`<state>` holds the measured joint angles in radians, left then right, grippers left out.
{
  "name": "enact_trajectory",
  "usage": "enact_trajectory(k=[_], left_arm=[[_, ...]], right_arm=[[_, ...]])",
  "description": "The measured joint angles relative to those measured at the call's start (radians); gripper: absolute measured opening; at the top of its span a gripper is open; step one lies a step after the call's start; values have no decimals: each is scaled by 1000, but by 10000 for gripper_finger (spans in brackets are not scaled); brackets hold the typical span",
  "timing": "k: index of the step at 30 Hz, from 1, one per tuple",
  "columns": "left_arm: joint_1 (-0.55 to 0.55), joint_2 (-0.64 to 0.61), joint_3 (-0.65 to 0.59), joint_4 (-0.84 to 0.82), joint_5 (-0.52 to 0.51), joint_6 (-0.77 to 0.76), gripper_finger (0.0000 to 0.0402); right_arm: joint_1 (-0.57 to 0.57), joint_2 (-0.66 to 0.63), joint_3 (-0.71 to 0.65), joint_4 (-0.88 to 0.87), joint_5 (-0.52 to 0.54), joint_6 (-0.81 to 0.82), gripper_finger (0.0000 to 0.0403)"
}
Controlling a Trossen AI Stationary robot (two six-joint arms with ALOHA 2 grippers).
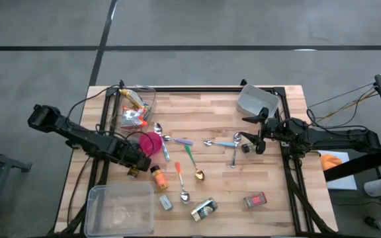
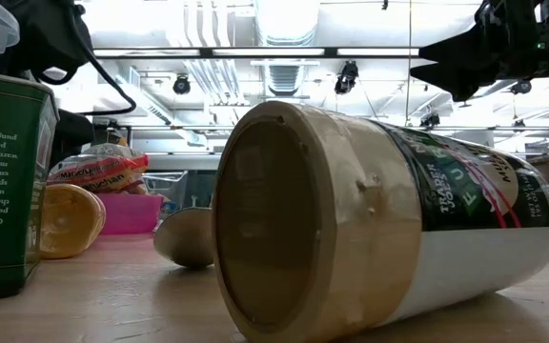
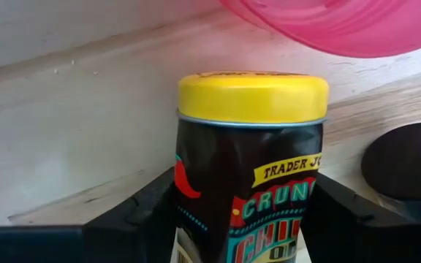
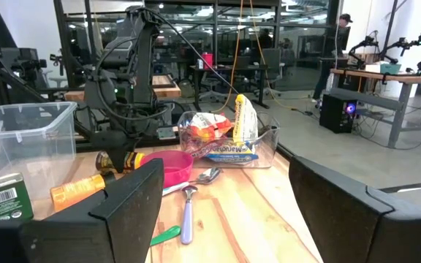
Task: Pick & Place Food Item
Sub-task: Put the yellow seasoning can into the white bin
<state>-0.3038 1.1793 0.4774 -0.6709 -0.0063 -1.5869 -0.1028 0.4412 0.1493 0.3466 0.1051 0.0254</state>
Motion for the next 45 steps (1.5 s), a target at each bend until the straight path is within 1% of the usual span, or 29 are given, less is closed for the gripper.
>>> enact_trajectory(k=[3, 7, 9, 13, 17, 22, 27, 31, 35, 38, 41, 45], left_arm=[[0, 0, -1, 15, 0, 0, 218], [0, 1, -1, 42, 9, 16, 236], [0, 1, -1, 42, 15, 16, 234], [0, 1, -1, 42, 16, 7, 217], [0, 1, -1, 42, 16, 7, 217], [0, 0, -1, 50, 27, 12, 229], [0, -20, 26, 7, 53, 14, 221], [2, -59, 91, -104, 56, 15, 220], [2, -109, 192, -230, 55, 33, 231], [2, -137, 290, -342, 45, 75, 234], [2, -145, 407, -462, 1, 108, 228], [2, -142, 556, -596, -49, 114, 219]], right_arm=[[0, 0, 0, 0, 0, 0, 290], [0, 0, 0, 0, 0, 0, 290], [0, 0, 0, 0, 0, 0, 290], [0, 0, 0, 0, 0, 0, 290], [0, 0, 0, 0, 0, 0, 290], [0, 0, 0, 0, 0, 0, 290], [0, 0, 0, 0, 0, 0, 290], [0, 0, 0, 0, 0, 0, 290], [0, 0, 0, 0, 0, 0, 290], [0, 0, 0, 0, 0, 0, 290], [0, 0, 0, 0, 0, 0, 290], [0, 0, 0, 0, 0, 0, 290]])
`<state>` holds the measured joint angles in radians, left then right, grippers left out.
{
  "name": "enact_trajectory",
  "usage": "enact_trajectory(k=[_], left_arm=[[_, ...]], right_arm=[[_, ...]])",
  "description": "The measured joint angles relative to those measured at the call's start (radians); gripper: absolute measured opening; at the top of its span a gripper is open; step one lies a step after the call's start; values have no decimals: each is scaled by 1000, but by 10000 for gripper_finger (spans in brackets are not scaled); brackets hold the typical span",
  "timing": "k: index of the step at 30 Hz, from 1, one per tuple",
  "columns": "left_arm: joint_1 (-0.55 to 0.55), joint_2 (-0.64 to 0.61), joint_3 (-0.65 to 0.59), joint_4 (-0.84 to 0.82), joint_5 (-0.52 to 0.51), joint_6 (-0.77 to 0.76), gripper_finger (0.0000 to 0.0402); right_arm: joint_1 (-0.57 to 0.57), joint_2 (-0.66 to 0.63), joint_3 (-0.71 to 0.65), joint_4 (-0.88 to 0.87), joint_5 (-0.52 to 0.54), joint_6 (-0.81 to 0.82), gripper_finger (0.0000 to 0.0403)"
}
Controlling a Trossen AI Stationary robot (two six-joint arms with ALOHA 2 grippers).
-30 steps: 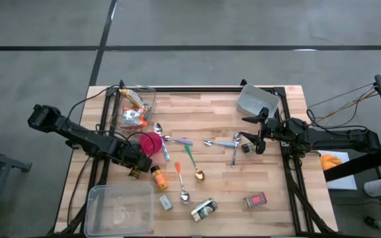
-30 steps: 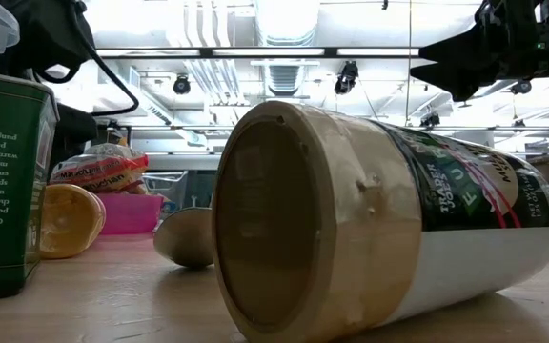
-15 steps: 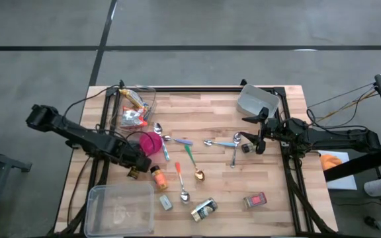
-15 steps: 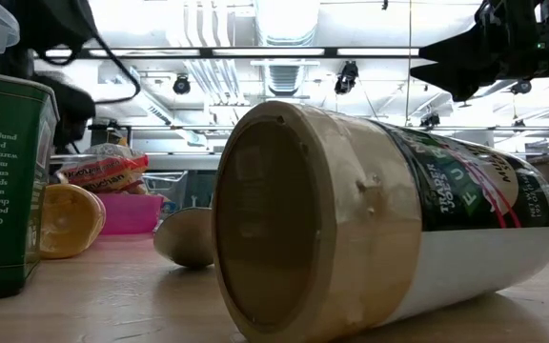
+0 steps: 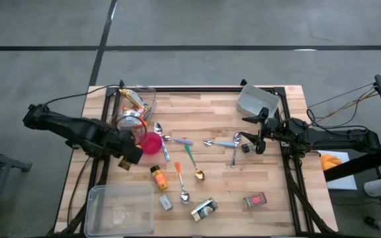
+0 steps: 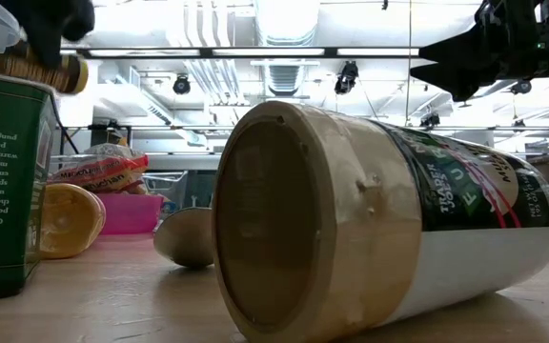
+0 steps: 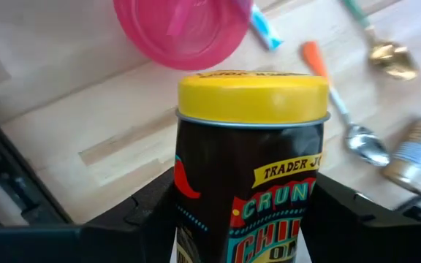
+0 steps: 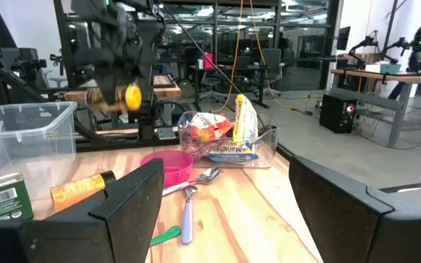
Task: Pick & Place Food Item
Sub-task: Put the yellow seasoning can into the white bin
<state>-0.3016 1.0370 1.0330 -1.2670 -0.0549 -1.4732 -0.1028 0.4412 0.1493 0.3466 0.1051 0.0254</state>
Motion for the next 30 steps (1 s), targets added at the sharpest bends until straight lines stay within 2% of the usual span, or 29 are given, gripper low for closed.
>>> enact_trajectory(k=[7, 15, 21, 30], left_arm=[[-23, 0, 142, -68, -4, -19, 234], [-147, 16, 158, -21, 64, -128, 220], [-275, 62, 159, 9, 65, -270, 232], [-436, 149, 160, 133, 56, -558, 225]], right_arm=[[0, 0, 0, 0, 0, 0, 290], [0, 0, 0, 0, 0, 0, 290], [0, 0, 0, 0, 0, 0, 290], [0, 0, 0, 0, 0, 0, 290]])
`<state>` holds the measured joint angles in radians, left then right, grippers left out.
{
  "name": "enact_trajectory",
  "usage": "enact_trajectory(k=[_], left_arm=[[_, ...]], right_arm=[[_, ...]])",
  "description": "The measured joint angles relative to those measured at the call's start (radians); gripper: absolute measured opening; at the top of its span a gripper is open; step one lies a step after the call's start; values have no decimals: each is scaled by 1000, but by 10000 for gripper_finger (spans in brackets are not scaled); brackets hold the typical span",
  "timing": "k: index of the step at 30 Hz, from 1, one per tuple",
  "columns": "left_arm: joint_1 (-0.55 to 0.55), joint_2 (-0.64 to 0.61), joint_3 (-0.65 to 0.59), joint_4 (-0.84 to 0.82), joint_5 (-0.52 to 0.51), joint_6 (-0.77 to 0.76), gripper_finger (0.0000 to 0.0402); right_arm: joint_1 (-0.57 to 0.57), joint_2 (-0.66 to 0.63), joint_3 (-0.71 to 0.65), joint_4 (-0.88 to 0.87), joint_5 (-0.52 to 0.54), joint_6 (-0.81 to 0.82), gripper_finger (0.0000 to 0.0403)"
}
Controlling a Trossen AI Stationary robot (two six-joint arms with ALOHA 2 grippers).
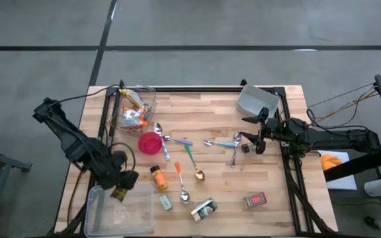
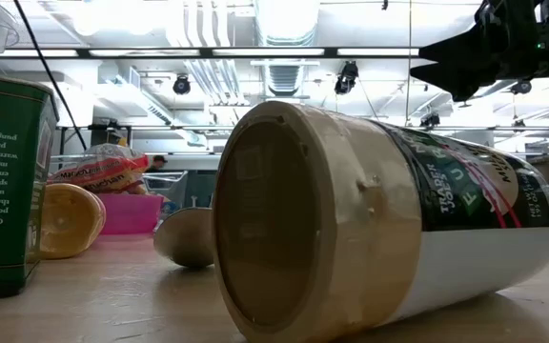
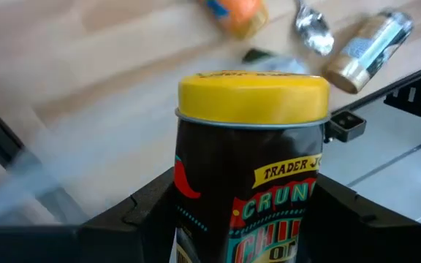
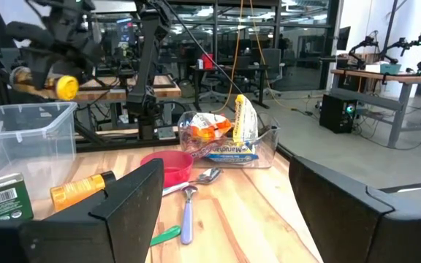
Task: Pick & Place Food Item
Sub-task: Put the yellow seasoning can into the white bin
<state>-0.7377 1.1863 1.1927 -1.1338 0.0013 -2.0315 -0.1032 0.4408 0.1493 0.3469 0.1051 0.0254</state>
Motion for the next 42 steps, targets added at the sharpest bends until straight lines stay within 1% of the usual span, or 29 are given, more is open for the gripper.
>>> enact_trajectory(k=[5, 13, 17, 20, 33, 42], left_arm=[[-62, 61, 0, 52, 2, -165, 226], [-126, 147, 0, 126, 6, -385, 227], [-147, 204, -2, 123, 7, -475, 227], [-148, 248, -2, 126, 3, -491, 228], [-147, 438, -2, 139, -80, -511, 228], [-147, 502, -7, 141, -84, -545, 228]], right_arm=[[0, 0, 0, 0, 0, 0, 290], [0, 0, 0, 0, 0, 0, 290], [0, 0, 0, 0, 0, 0, 290], [0, 0, 0, 0, 0, 0, 290], [0, 0, 0, 0, 0, 0, 290], [0, 0, 0, 0, 0, 0, 290]])
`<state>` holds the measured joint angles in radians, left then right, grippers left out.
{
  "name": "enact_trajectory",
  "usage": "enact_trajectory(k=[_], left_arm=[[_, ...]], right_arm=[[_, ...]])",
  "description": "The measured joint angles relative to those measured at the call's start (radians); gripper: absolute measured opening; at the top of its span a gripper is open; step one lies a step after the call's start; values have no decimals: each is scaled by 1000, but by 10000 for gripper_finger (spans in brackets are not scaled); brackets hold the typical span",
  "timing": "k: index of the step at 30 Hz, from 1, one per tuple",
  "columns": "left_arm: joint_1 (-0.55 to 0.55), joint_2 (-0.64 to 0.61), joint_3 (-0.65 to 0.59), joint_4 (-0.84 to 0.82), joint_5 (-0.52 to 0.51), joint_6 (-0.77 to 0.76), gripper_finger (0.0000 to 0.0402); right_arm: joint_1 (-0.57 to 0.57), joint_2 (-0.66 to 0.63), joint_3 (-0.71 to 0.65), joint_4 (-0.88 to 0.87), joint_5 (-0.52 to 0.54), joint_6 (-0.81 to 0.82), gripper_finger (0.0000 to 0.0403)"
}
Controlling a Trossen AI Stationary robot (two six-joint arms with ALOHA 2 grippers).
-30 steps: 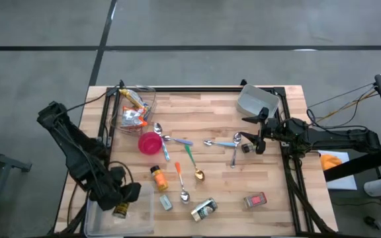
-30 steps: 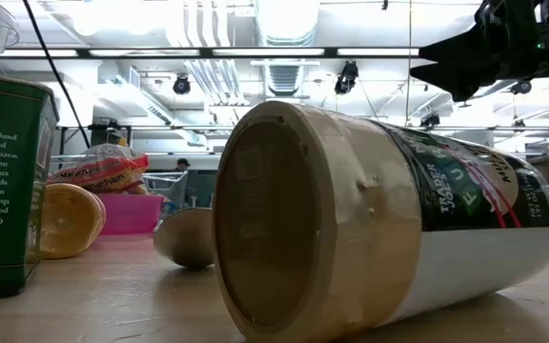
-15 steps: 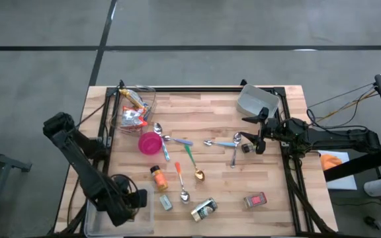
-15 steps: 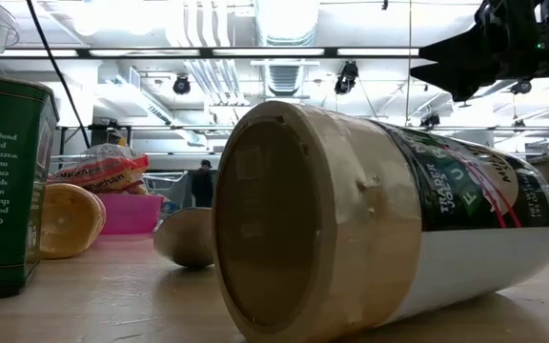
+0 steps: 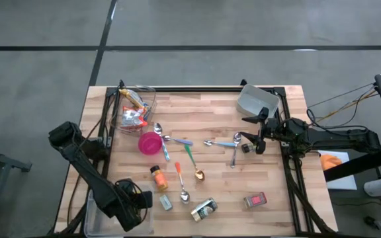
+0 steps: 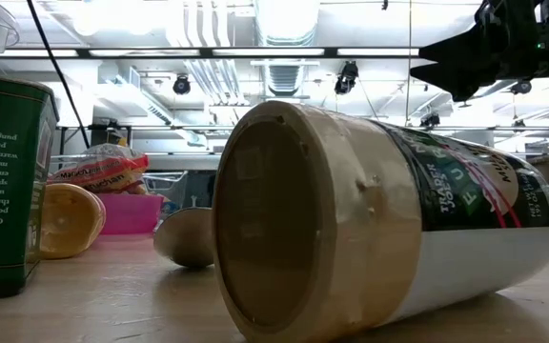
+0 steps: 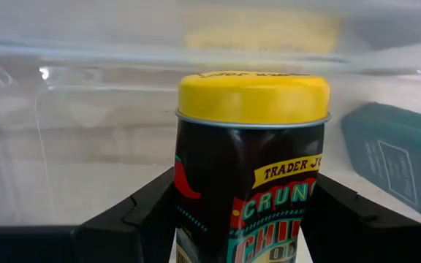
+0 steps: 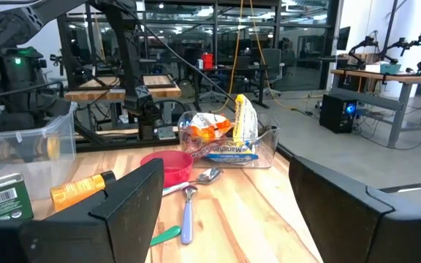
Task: Pick & Place Food Item
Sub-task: Put the yellow seasoning can into the white bin
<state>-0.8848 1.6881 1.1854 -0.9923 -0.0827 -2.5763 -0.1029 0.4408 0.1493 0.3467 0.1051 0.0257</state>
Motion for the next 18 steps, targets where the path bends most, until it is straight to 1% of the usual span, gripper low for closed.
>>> enact_trajectory(k=[13, 15, 18], left_arm=[[-1, 1, -1, 2, -4, -16, 230], [-2, 1, -1, 2, -4, -16, 238], [-4, 1, -1, 5, -4, -15, 260]], right_arm=[[0, 0, 0, 0, 0, 0, 290], [0, 0, 0, 0, 0, 0, 290], [0, 0, 0, 0, 0, 0, 290]])
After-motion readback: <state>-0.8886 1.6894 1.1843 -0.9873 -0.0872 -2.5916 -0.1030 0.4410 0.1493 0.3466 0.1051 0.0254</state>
